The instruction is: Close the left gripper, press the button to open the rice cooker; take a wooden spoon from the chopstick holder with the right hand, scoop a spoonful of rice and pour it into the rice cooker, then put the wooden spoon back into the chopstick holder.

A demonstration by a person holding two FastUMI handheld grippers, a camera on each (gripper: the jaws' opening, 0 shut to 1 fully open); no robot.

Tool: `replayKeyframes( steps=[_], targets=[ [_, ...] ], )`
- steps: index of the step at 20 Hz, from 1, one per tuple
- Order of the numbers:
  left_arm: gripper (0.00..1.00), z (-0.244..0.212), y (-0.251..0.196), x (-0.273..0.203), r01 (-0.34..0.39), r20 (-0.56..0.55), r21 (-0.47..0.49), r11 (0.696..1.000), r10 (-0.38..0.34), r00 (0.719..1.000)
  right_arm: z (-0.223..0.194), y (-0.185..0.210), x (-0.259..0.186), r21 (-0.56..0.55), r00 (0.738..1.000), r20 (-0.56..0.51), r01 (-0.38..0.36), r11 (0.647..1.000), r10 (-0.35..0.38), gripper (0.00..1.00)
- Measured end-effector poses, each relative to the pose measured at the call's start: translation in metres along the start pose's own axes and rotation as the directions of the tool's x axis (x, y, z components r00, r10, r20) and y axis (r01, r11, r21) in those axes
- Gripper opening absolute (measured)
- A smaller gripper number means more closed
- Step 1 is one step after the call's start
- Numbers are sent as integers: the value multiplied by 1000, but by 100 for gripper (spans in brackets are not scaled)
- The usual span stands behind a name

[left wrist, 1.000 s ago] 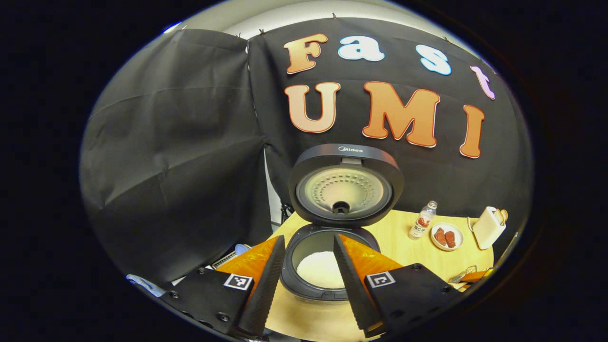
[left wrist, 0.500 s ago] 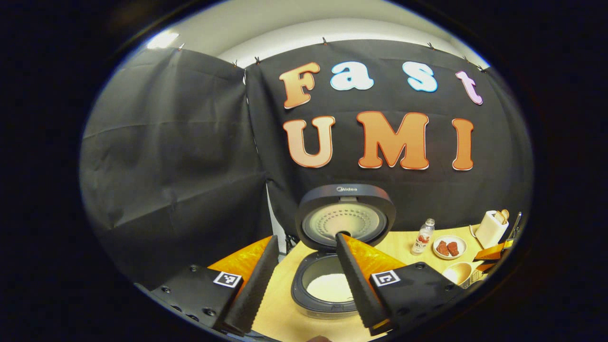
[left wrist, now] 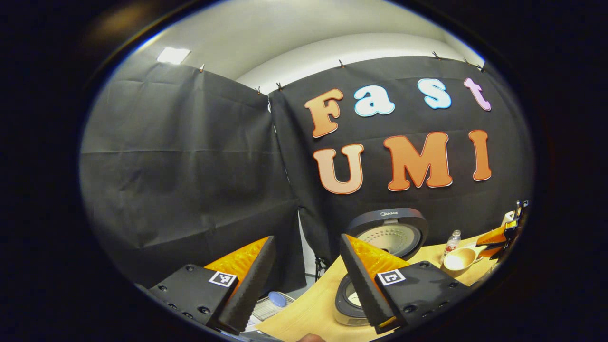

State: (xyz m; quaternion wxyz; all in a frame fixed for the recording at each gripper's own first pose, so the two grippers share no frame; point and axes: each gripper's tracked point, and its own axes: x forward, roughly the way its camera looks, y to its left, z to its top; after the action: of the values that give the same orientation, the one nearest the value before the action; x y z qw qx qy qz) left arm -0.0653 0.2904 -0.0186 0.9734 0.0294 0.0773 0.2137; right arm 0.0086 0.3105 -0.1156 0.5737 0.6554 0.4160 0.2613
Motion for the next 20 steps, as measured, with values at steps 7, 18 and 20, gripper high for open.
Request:
replayKeyframes(
  steps=[7, 18, 20],
  targets=[
    [89, -9, 51, -10, -83, -13, 4, 997, 83, 996, -12, 2, 68, -170, 994, 4, 110, 979, -111, 11],
    [93, -51, 82, -12, -149, -101, -41, 988, 145, 984, -19, -7, 118, -571, 960, 107, 271, 775, -257, 11],
    [89, -58, 80, -11, -145, -117, -40, 989, 140, 983, -20, -6, 120, -631, 957, 134, 283, 722, -258, 11]
  ],
)
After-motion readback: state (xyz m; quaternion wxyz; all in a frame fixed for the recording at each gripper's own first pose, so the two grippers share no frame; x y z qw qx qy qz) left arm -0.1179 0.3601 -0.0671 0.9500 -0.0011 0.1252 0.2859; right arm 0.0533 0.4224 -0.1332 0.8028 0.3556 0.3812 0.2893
